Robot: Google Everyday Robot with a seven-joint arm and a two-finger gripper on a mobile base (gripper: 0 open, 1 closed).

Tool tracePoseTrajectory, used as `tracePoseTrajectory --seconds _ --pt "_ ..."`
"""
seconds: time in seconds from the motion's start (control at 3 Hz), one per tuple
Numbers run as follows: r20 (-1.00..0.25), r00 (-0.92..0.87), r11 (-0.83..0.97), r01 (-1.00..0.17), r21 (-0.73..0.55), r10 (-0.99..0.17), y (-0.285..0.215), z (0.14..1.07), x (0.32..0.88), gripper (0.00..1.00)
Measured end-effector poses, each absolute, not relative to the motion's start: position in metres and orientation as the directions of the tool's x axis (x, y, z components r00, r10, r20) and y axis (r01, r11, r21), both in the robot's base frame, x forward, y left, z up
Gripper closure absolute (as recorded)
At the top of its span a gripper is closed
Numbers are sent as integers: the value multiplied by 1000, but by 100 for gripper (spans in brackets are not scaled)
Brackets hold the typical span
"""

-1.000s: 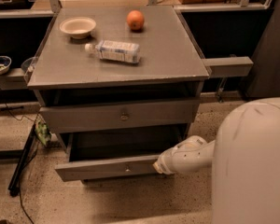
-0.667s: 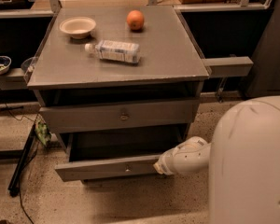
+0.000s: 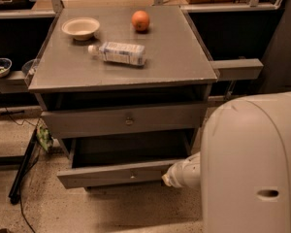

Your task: Close middle drawer

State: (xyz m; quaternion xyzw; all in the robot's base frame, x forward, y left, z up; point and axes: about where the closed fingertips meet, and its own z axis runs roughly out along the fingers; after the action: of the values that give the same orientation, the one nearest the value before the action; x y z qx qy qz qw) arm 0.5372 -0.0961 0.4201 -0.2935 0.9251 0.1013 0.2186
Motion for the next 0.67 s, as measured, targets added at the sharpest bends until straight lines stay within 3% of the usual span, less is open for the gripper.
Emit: tracePoseTrajectory --seconds 0.67 --pt "-469 -755 829 -553 80 -458 -91 414 545 100"
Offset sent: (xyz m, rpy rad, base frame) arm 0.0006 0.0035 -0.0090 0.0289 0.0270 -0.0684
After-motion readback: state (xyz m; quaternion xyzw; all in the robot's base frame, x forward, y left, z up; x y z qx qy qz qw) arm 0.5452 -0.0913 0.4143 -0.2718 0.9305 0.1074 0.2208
